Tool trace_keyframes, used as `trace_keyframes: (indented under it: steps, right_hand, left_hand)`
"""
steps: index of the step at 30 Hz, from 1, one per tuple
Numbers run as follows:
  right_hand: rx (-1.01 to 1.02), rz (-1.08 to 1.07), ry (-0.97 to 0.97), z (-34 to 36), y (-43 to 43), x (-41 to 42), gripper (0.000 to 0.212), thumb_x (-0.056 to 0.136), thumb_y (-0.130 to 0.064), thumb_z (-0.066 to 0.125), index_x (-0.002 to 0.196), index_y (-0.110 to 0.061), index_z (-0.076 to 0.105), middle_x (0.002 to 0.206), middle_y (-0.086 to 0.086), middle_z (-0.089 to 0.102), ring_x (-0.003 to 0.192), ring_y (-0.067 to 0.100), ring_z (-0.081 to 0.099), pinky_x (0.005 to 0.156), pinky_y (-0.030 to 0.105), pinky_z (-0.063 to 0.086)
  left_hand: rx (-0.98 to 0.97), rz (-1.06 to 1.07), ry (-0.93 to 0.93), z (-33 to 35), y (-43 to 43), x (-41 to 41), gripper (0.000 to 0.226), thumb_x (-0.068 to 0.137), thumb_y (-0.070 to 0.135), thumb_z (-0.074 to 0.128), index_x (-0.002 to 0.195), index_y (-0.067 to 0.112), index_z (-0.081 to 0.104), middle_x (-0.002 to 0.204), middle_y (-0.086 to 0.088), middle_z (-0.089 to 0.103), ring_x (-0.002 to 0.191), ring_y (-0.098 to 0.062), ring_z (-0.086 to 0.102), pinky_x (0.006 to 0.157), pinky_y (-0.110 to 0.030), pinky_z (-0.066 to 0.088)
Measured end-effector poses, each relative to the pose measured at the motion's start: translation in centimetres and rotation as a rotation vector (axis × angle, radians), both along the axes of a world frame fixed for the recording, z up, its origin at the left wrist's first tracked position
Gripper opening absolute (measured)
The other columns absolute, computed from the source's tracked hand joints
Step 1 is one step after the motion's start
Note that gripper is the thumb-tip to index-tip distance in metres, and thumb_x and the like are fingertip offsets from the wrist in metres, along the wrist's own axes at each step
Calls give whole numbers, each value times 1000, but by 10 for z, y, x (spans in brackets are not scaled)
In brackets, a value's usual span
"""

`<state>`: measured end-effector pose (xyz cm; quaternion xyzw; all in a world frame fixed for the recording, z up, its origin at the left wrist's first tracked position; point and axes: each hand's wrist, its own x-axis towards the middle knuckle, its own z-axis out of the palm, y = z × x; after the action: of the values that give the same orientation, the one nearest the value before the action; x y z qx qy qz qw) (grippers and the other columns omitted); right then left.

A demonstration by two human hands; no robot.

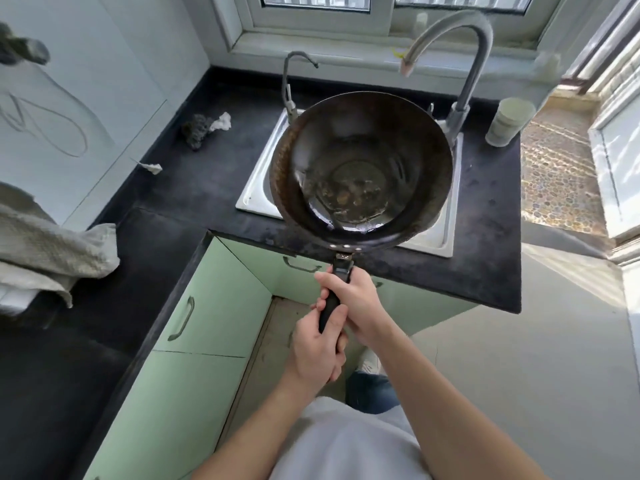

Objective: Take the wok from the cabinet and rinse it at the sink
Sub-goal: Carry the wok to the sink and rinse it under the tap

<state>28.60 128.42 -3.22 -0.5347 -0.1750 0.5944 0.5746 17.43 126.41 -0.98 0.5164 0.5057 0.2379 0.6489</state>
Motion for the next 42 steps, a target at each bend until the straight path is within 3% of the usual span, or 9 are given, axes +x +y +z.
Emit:
trace_keyframes:
  steps: [9,16,20,27,36,42]
  right_hand:
    - [-10,36,35,-12,61,49,19,94,-4,65,80,-8,53,60,7,57,49,21,56,68,44,56]
    - [-38,64,87,-31,90,53,29,93,-14,71,69,-13,56,61,7,58,50,21,58,70,45,54]
    - [-81,48,137,-39,105,50,28,92,-11,72,70,-12,55,61,8,57,50,22,57,66,41,55]
    - [-145,5,182,-55,130,45,27,91,-8,71,68,-13,58,64,9,58,53,23,57,74,46,53]
    - [-212,12,129,-68,150,38,20,93,-11,70,75,-12,62,67,8,62,57,22,60,77,47,55]
    - [-287,58,27,-65,162,37,21,97,-12,65,78,-7,62,68,7,67,64,24,71,71,40,60]
  left_hand:
    - [-84,62,74,-1,57,54,33,98,28,54,73,6,48,50,-3,43,31,-17,32,33,-19,26]
    - [-122,58,78,-15,86,56,32,97,31,55,78,5,51,51,-4,45,33,-18,33,34,-19,26]
    - [-126,48,99,-24,106,51,35,97,31,55,74,5,51,51,-5,45,33,-19,34,34,-19,27]
    - [-174,-18,142,-40,143,46,37,96,33,55,68,9,51,50,-6,47,31,-20,37,34,-21,29]
    - [-212,-97,157,-59,169,33,34,97,32,54,76,5,55,50,-5,48,32,-18,38,33,-22,30]
    - [-163,-121,163,-68,179,27,36,99,28,52,74,3,55,50,-6,48,30,-18,36,31,-23,29]
